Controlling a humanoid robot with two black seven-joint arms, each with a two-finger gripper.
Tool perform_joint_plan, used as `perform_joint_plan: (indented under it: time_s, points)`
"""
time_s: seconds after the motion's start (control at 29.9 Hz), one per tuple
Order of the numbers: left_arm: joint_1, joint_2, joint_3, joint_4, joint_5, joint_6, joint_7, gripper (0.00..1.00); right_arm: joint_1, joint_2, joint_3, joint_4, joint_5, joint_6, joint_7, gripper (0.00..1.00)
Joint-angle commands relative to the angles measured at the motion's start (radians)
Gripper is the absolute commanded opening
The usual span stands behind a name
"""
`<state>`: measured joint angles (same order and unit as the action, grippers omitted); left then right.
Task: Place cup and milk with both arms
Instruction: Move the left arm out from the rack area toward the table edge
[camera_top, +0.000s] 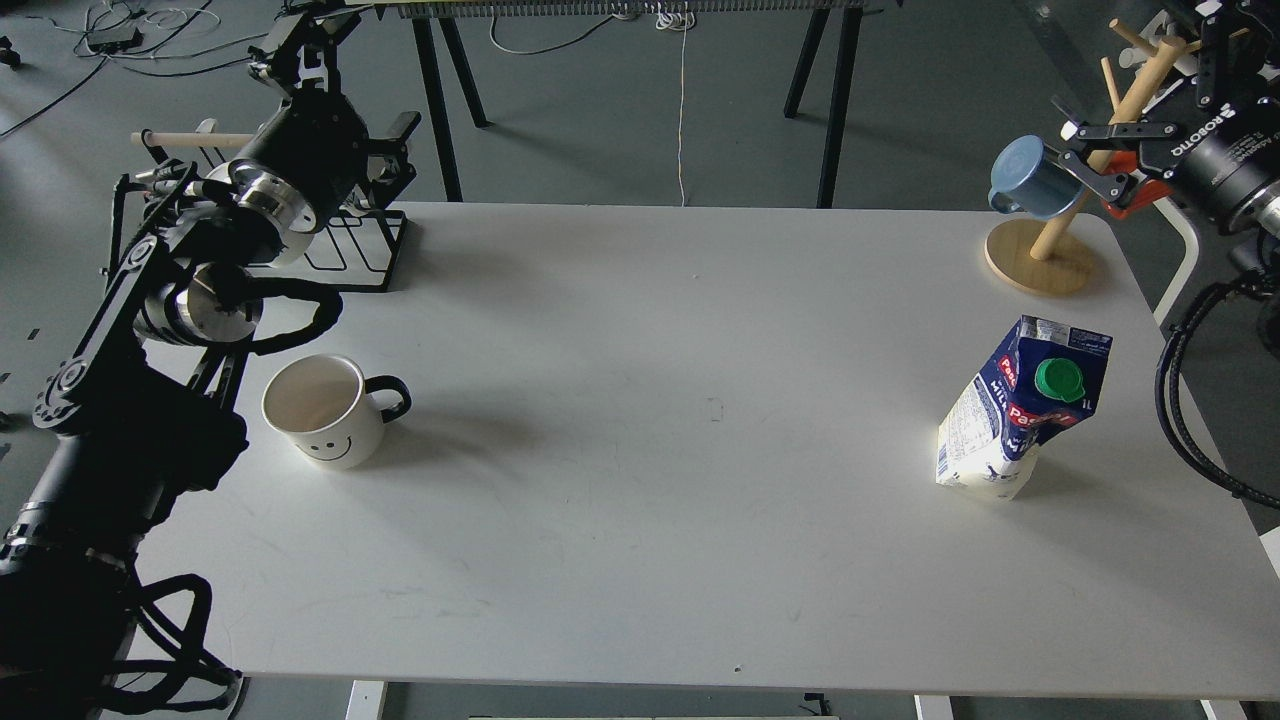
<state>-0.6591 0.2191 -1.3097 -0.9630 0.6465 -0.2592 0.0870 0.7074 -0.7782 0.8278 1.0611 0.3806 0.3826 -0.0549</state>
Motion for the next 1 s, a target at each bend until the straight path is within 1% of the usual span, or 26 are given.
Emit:
perform_joint_plan:
  time_s: [0.0, 0.5, 0.6, 0.7, 0.8, 0.87, 0.97]
  points:
    - [0.001, 0.006, 0.003, 0.000, 0.001, -0.002, -0.029, 1.00, -0.002, 0.002, 0.001, 0.002, 0.001, -0.002, 0.001, 0.97]
    - [-0.004, 0.013, 0.000, 0.000, -0.004, -0.009, -0.030, 1.00, -0.005, 0.004, 0.002, 0.003, 0.001, 0.009, 0.003, 0.97]
    - [-0.005, 0.016, 0.001, 0.000, -0.002, -0.049, -0.024, 1.00, -0.005, 0.004, 0.002, 0.002, 0.001, 0.009, 0.004, 0.97]
    - [-0.004, 0.020, 0.004, -0.002, -0.001, -0.066, -0.027, 1.00, -0.005, 0.004, 0.002, 0.003, 0.001, 0.010, 0.006, 0.97]
    - [0.001, 0.051, 0.004, -0.029, -0.001, -0.147, -0.030, 1.00, -0.009, -0.004, 0.004, 0.019, 0.001, 0.016, 0.006, 0.97]
    - [0.000, 0.065, 0.004, -0.039, 0.001, -0.175, -0.030, 1.00, -0.009, -0.006, 0.014, 0.031, 0.001, 0.022, 0.006, 0.97]
    - [0.001, 0.097, 0.006, -0.068, 0.001, -0.181, -0.015, 1.00, -0.009, -0.006, 0.022, 0.030, 0.000, 0.022, 0.006, 0.97]
